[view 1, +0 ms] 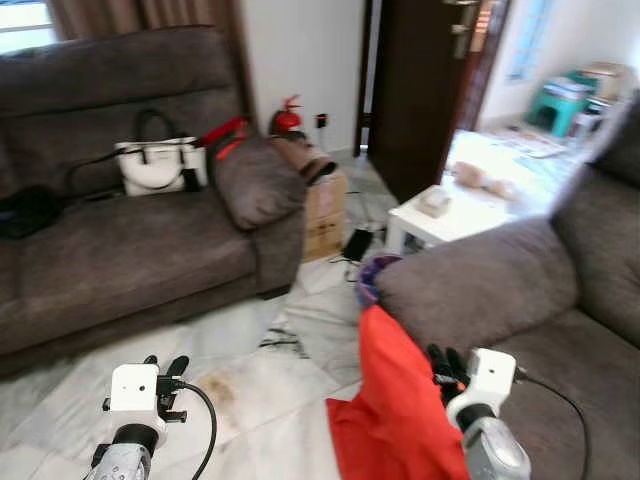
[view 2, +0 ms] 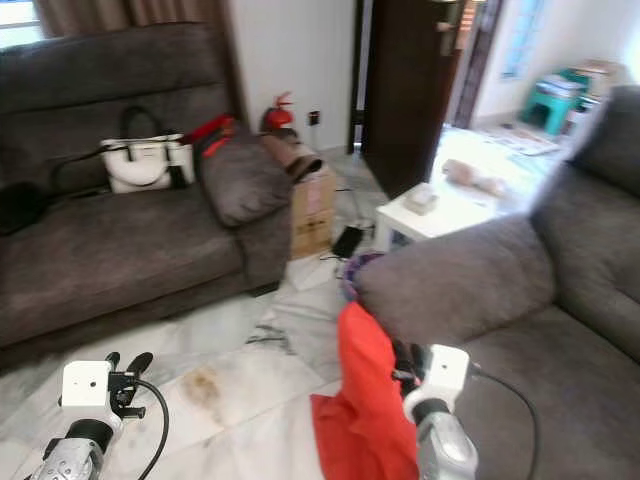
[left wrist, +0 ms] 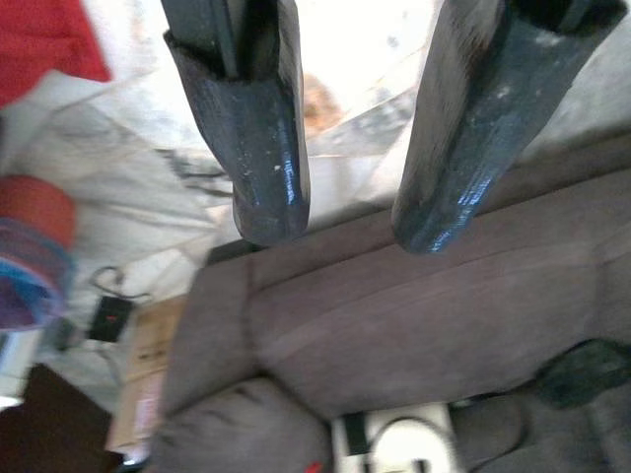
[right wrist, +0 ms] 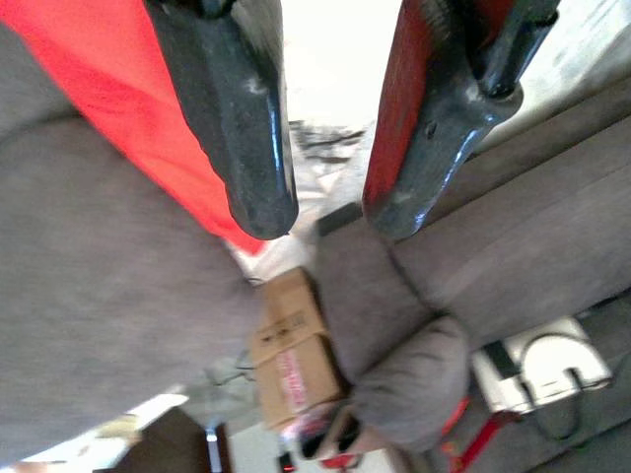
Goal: Move the pillow to the sofa from floor
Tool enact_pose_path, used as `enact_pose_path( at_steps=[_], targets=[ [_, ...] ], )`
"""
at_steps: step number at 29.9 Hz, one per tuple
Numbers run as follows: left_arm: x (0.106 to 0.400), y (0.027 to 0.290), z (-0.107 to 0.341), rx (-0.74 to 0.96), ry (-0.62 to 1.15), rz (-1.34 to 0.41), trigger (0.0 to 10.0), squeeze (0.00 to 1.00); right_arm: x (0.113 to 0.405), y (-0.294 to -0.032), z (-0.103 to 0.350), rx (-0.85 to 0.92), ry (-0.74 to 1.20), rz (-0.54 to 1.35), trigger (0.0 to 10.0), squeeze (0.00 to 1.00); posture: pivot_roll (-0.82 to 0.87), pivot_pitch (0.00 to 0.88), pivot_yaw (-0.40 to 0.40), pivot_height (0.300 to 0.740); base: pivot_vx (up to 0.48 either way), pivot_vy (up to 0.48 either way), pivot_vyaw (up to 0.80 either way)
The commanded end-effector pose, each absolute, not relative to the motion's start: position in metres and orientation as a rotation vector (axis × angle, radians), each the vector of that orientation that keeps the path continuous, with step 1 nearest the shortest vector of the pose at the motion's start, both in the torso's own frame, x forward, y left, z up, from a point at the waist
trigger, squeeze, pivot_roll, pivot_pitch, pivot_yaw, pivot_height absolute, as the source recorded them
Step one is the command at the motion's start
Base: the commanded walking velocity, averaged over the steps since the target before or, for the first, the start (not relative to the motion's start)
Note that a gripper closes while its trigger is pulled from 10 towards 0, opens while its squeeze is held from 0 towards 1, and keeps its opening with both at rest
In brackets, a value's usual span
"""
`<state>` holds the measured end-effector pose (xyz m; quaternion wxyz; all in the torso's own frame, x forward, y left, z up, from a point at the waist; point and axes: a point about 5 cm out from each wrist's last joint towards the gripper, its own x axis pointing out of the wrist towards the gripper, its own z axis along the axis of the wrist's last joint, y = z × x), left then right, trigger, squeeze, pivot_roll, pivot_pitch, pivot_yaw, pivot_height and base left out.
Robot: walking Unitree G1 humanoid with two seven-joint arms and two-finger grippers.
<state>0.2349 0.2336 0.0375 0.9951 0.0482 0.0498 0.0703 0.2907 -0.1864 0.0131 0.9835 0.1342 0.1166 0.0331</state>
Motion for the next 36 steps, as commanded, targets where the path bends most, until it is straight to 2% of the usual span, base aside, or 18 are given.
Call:
enact_pose_path(
  at_steps=[1, 16, 24, 36],
  targets=[
    [0.2343, 0.2379, 0.0362, 0.103, 0.118, 0.150, 10.0, 0.00, 0.2901, -0.1887, 0.0131, 0.269, 0.231, 0.057, 10.0, 0.00, 0.13, 0.000, 0.007, 0.740, 0.000, 0.000, 0.00],
    [0.2341, 0.2388, 0.0371, 0.109, 0.120, 0.138, 10.0, 0.00, 0.2905, -0.1911, 0.0135, 0.292, 0.224, 0.021, 10.0, 0.00, 0.13, 0.000, 0.015, 0.740, 0.219, 0.000, 0.00],
    [0.2348, 0.2386, 0.0377, 0.108, 0.120, 0.133, 10.0, 0.00, 0.2902, -0.1912, 0.0130, 0.308, 0.223, 0.007, 10.0, 0.00, 0.13, 0.000, 0.016, 0.740, 0.279, 0.000, -0.79],
    [0.2370, 0.2384, 0.0382, 0.105, 0.119, 0.128, 10.0, 0.00, 0.2895, -0.1877, 0.0118, 0.316, 0.221, -0.002, 10.0, 0.00, 0.13, 0.000, 0.017, 0.740, 0.181, 0.000, 0.00]
  ],
)
